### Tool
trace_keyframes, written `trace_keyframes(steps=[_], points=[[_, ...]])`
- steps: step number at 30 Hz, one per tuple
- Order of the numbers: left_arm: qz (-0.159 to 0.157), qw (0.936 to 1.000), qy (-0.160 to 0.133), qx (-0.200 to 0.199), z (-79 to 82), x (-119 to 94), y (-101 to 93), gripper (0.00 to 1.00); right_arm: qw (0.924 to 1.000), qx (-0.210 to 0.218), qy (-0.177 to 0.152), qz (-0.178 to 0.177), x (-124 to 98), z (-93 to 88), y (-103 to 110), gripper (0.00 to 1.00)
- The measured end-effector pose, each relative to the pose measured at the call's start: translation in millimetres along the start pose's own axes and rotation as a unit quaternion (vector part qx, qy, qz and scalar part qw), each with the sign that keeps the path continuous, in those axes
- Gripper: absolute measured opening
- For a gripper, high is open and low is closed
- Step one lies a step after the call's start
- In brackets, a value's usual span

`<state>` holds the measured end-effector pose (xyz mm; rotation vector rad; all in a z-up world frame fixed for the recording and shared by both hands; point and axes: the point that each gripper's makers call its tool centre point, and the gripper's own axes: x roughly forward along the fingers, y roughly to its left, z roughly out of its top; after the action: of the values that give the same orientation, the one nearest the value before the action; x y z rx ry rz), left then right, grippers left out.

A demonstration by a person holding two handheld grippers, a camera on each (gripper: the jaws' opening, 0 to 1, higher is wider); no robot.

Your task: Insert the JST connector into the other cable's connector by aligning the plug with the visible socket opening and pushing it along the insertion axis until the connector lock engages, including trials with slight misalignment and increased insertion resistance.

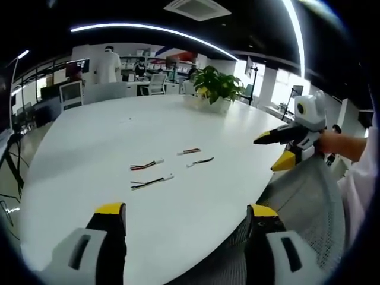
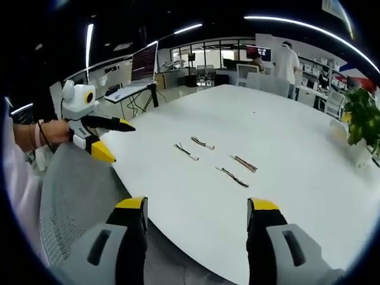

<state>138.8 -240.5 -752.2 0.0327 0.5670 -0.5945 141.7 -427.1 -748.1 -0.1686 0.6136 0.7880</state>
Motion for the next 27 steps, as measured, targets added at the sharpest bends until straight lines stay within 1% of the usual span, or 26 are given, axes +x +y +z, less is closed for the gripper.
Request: trace_keyframes(steps=[6, 13, 16, 19, 22, 24, 25, 27], points=[[0.0, 1.0, 0.004, 0.002, -0.7, 0, -0.2, 0.82, 1.0, 0.002, 0.001, 0.0, 0, 0.1, -1, 0.66], [0.0, 1.0, 0.0, -0.006, 0.7, 0, 1.4, 0.81, 1.0, 0.003, 0.002, -0.006, -1, 0.3, -3, 0.64], [0.0, 0.9999, -0.002, -0.011, 1.5, 0, 2.4, 0.81, 0.9999, 0.01, -0.002, -0.005, -2, 1.8, -4, 0.64], [0.003, 0.9996, 0.002, -0.027, 0.6, 1, 6.1, 0.81, 0.9993, 0.033, -0.014, 0.005, -4, 6.0, -5, 0.63], [0.009, 0.9993, -0.005, -0.036, 3.5, 0, 10.8, 0.81, 0.9989, 0.041, -0.022, 0.003, -6, 9.3, -9, 0.62], [0.011, 0.9992, -0.006, -0.038, 4.1, -1, 13.0, 0.81, 0.9993, 0.033, -0.018, -0.002, -7, 10.3, -12, 0.62], [0.011, 0.9993, -0.004, -0.037, 3.6, -1, 13.3, 0.81, 0.9997, 0.023, -0.009, -0.007, -7, 9.3, -15, 0.62], [0.013, 0.9996, 0.004, -0.026, 0.7, -1, 15.2, 0.81, 0.9998, 0.015, -0.004, -0.008, -6, 9.2, -17, 0.62]])
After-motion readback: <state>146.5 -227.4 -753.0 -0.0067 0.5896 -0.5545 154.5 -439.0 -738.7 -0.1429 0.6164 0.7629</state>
